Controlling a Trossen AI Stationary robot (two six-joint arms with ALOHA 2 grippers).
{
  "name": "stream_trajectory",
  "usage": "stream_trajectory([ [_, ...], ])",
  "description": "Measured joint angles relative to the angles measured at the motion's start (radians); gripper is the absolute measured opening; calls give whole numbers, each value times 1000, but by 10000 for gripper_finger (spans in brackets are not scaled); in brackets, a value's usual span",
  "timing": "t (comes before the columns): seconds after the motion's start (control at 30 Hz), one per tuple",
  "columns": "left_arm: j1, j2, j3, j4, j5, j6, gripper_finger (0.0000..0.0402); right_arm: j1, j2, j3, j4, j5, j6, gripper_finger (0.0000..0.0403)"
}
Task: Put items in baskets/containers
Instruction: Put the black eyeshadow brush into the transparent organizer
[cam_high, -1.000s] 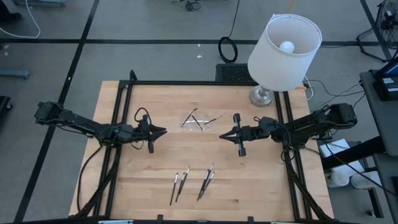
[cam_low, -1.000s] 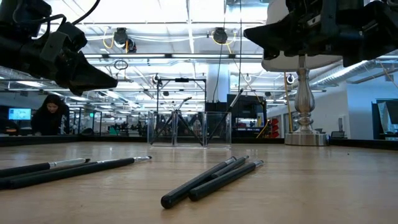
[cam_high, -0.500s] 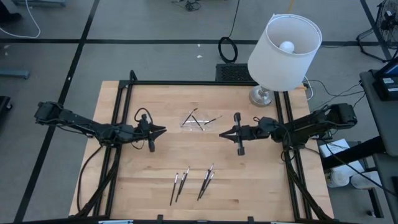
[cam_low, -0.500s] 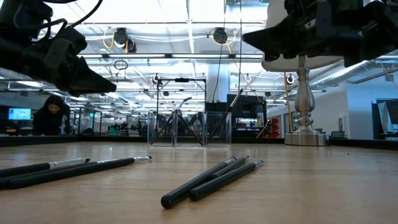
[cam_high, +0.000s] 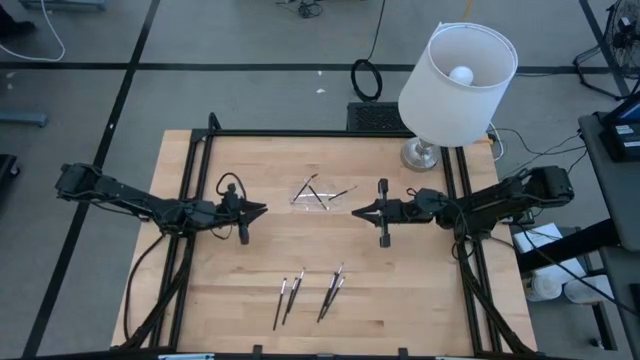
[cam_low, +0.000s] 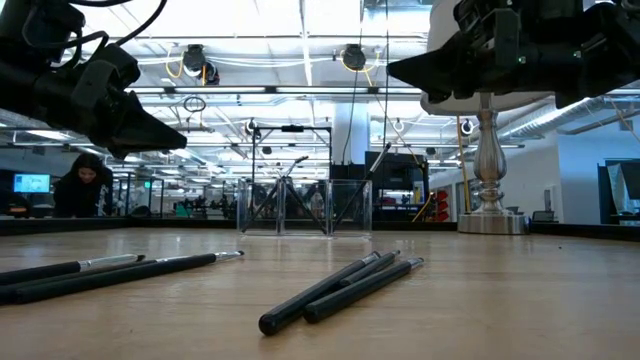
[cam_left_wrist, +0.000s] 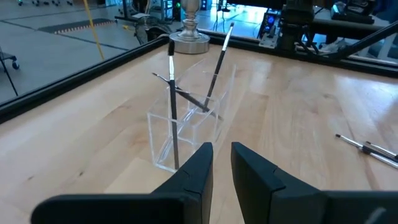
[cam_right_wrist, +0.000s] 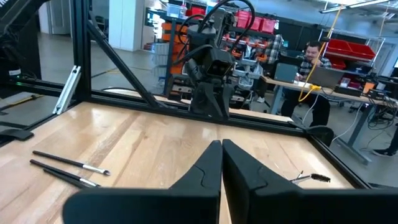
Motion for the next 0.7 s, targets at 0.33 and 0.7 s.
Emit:
stream_trajectory([
  [0.33,0,0,0,0,1,-45,65,0,0,0,9,0,11,0],
  [0.7,-6,8,44,16,139,-167,65,0,0,0,8,-1,13,0],
])
